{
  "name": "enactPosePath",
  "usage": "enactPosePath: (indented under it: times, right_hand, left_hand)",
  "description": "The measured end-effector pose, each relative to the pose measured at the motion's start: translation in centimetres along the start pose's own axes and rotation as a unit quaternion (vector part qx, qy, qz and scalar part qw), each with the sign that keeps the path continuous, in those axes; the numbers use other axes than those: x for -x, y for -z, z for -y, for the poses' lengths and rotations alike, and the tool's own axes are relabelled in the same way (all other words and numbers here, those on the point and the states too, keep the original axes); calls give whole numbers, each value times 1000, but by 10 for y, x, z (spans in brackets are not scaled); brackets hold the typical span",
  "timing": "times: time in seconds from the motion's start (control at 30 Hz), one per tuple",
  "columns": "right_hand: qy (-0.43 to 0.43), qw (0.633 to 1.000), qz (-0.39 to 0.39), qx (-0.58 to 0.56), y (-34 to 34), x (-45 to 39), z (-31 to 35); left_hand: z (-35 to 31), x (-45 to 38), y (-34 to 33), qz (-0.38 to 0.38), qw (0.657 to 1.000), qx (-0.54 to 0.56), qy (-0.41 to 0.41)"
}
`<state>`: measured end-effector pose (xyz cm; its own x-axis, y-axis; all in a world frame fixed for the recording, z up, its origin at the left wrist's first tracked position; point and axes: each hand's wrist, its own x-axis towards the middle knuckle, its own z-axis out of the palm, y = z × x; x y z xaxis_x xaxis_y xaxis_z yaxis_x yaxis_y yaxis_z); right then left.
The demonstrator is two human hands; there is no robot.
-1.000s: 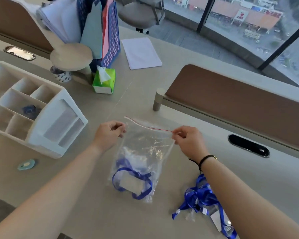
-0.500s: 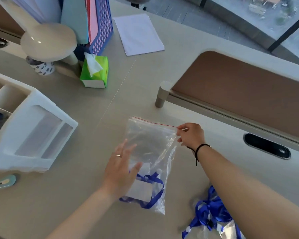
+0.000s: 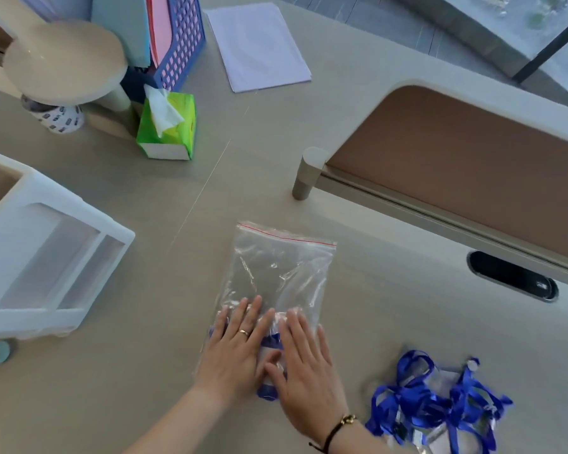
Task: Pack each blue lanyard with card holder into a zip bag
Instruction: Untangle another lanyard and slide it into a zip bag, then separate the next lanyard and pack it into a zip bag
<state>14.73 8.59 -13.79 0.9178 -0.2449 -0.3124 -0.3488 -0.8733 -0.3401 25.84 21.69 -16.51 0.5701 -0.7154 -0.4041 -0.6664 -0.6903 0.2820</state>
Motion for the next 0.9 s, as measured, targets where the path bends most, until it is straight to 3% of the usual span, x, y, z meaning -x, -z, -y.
enactPosePath:
  times: [0.1,0.27,0.47,0.6,0.77,0.9]
  right_hand:
    - [-37,999,8,20,-18,6,-6]
    - [-19,998,35,38,-15,4,-16]
    - [-17,997,65,-45,6,11,-20]
    - [-55,993,41,-94,28,38,-32]
    - [-121,983,4,-138,41,92,-73]
    - [-167,971,-46,-165,47,141,-111]
  left_hand:
    - [3,0,-5,-13,1000,-6,-7]
    - [3,-1,-7,-29,1000,-8,-2]
    - [-4,1,-5,-28,999,-12,28]
    - [-35,6,12,-55,994,90,23]
    - [-91,9,8,-121,986,100,-60]
    - [-144,22,-5,-101,985,110,-90]
